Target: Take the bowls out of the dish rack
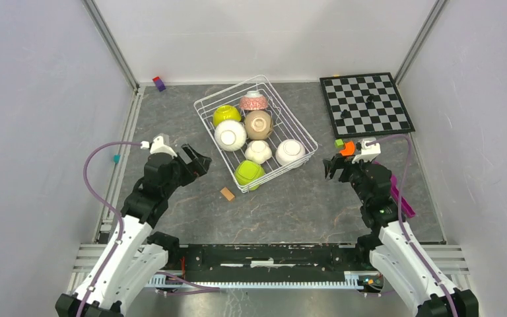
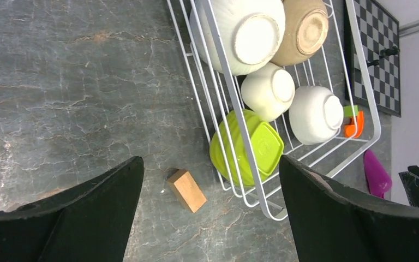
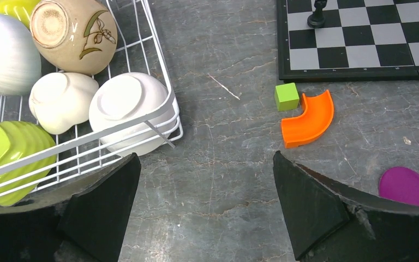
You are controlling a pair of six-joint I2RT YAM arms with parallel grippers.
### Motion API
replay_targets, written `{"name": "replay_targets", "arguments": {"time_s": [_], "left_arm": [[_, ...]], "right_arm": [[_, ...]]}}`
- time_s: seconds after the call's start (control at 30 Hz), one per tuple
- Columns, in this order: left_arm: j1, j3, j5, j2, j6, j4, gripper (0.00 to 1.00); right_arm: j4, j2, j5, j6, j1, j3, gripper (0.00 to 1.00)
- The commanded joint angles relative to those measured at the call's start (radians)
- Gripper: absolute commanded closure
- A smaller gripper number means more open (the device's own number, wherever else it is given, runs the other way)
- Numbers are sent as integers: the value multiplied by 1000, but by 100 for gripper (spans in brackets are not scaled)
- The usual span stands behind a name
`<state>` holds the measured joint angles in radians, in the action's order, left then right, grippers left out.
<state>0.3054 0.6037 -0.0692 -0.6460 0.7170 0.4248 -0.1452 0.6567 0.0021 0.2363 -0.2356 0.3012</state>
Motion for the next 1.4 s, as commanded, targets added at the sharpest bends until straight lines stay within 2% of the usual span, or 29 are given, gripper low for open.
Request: {"name": "replay_targets", "arguments": {"time_s": [0.0,0.17,0.37,0.67,1.07,1.27,1.37], "left_arm": [[1,90,-41,-30,-30,23,0],[1,169,-61,-89,-122,50,0],[1,316,64,-258,-261,56,0],[1,496,149,-513,-326,27,0],[1,806,277,-918,-318,69,0],[1,1038,302,-1102,-472,237,0],[1,1074,412,-1157,-630,235,0]], "right_arm": [[5,-18,29,-10,-1,22,2],[57,-39,15,-29,-1,50,2],[88,-72,-65,-26,-1,58,2],[119,-81,-184,-19,-2,62,2],[107,-63,-299,-38,-1,89,2],[103,-52,-380,-52,-1,104,2],[98,-58,-394,-60,-1,101,2]]}}
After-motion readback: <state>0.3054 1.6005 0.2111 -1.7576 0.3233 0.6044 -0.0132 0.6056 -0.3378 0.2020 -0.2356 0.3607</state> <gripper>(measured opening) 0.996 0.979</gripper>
